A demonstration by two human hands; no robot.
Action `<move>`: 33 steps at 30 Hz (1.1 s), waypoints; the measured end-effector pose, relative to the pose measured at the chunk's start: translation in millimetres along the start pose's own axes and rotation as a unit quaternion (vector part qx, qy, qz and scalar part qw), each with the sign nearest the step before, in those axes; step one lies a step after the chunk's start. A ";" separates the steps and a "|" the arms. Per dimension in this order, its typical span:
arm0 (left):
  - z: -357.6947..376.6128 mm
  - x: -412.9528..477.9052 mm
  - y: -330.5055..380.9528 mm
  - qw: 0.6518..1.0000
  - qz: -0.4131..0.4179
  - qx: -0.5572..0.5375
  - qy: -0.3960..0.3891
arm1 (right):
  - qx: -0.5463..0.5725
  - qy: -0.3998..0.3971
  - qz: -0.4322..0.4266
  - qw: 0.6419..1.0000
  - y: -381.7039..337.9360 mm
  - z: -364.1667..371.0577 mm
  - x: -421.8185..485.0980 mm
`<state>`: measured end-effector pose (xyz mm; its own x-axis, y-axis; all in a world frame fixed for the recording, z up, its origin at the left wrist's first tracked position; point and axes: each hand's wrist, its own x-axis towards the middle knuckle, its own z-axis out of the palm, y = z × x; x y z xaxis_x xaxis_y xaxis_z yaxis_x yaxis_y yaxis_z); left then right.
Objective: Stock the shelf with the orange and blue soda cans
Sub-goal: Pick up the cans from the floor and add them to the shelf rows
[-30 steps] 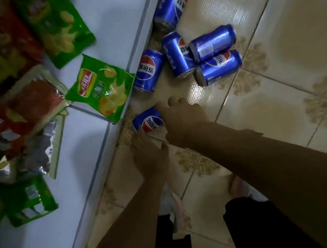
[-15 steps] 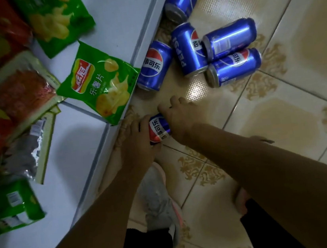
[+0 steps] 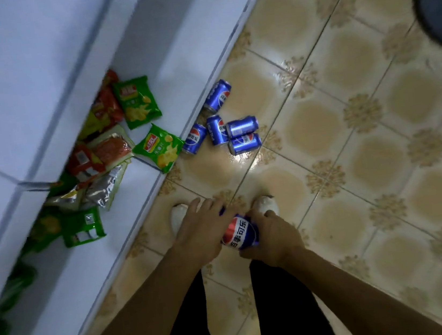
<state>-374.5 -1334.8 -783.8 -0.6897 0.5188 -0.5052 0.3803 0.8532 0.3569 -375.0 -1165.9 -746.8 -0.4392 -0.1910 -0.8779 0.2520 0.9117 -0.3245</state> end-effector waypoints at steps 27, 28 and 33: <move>-306.5 -208.7 184.0 0.550 -0.273 -0.667 0.422 | 0.355 0.036 -0.326 0.875 -129.4 -145.3 -325.4; -317.3 -218.2 185.1 0.557 -0.261 -0.649 0.447 | 0.358 0.040 -0.350 0.865 -142.1 -151.3 -335.6; -362.8 -269.8 190.9 0.562 -0.212 -0.552 0.578 | 0.310 0.042 -0.487 0.815 -206.2 -167.5 -385.6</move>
<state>-339.3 -1331.5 -294.3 -0.7562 -0.6454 -0.1079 -0.1425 0.0016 0.9898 -402.1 -1219.3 -282.4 -0.7422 -0.6657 -0.0780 0.1238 -0.0217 -0.9921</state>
